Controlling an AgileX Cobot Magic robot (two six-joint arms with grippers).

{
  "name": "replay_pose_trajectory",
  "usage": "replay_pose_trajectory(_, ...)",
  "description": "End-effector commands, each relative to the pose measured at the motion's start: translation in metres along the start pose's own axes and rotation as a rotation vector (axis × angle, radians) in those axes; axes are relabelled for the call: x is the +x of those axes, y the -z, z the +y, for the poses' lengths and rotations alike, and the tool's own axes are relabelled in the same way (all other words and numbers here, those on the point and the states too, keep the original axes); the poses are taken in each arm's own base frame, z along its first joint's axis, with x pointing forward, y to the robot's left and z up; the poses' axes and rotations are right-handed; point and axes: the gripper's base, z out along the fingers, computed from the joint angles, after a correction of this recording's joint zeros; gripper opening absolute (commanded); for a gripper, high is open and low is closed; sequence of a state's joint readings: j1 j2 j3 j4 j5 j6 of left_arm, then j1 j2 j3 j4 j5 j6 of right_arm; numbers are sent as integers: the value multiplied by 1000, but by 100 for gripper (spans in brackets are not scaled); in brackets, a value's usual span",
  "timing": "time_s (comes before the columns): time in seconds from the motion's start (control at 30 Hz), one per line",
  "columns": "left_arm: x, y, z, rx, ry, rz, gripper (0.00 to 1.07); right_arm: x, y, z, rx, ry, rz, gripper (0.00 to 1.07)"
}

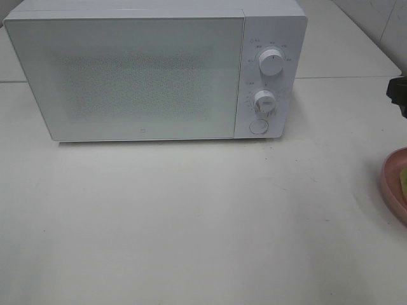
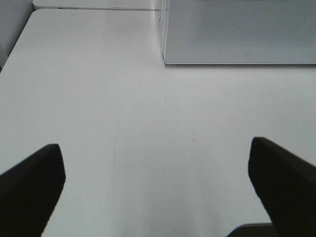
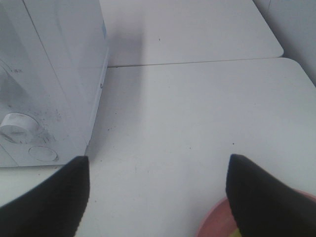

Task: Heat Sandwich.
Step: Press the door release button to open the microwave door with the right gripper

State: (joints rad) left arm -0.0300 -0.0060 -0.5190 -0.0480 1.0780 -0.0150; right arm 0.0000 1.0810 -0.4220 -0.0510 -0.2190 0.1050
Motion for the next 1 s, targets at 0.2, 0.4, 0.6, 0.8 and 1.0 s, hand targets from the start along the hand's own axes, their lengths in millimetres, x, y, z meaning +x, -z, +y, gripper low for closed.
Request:
replay_pose_trajectory(0.2, 2, 2, 0, 7, 3, -26, 95, 18, -4, 20, -87, 37, -175, 74)
replay_pose_trajectory(0.4, 2, 2, 0, 7, 2, -26, 95, 32, -6, 30, -93, 29, -197, 74)
replay_pose_trajectory(0.6, 2, 2, 0, 7, 2, -26, 95, 43, -10, 42, -80, 39, -196, 74)
replay_pose_trajectory(0.8, 2, 2, 0, 7, 2, -26, 95, 56, -16, 60, -63, 49, -187, 74)
replay_pose_trajectory(1.0, 2, 2, 0, 7, 2, -26, 95, 64, -19, 72, -37, 79, -207, 74)
